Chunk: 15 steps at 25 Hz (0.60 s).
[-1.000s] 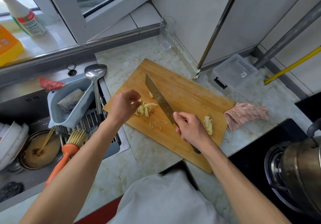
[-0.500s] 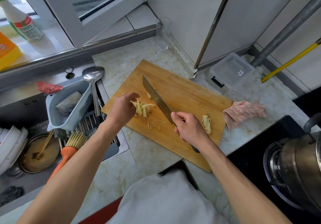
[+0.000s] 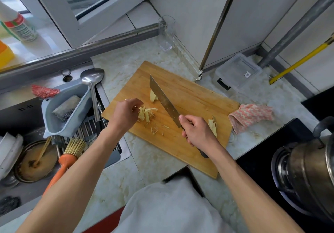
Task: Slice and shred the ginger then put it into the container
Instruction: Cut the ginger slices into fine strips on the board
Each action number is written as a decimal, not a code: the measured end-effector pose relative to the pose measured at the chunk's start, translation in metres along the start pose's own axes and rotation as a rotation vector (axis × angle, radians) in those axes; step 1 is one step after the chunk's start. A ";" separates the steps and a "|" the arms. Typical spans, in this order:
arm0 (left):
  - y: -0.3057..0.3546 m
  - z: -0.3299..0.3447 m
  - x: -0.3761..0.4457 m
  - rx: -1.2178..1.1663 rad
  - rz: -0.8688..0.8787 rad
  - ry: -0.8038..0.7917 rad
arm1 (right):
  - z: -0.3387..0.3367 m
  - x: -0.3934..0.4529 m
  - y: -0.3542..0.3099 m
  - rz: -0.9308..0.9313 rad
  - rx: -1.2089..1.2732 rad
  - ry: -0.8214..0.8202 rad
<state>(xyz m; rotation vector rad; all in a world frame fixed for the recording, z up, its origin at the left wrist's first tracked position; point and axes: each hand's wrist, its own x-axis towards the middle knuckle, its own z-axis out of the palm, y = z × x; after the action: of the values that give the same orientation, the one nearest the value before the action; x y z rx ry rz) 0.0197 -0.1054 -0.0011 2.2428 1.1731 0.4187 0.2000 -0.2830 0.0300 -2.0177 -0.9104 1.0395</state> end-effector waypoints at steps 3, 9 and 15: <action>0.000 0.001 0.001 0.029 -0.002 0.020 | 0.000 0.002 -0.001 0.001 0.002 -0.010; 0.003 0.006 0.014 0.054 -0.039 -0.013 | -0.010 0.003 0.002 0.056 0.075 0.000; 0.015 0.014 0.045 0.050 -0.002 -0.047 | -0.014 0.005 -0.003 0.101 0.154 0.032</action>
<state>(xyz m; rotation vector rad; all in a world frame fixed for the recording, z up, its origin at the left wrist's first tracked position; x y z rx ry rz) 0.0622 -0.0795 -0.0020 2.2814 1.1739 0.3379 0.2135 -0.2812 0.0373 -1.9615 -0.6959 1.0940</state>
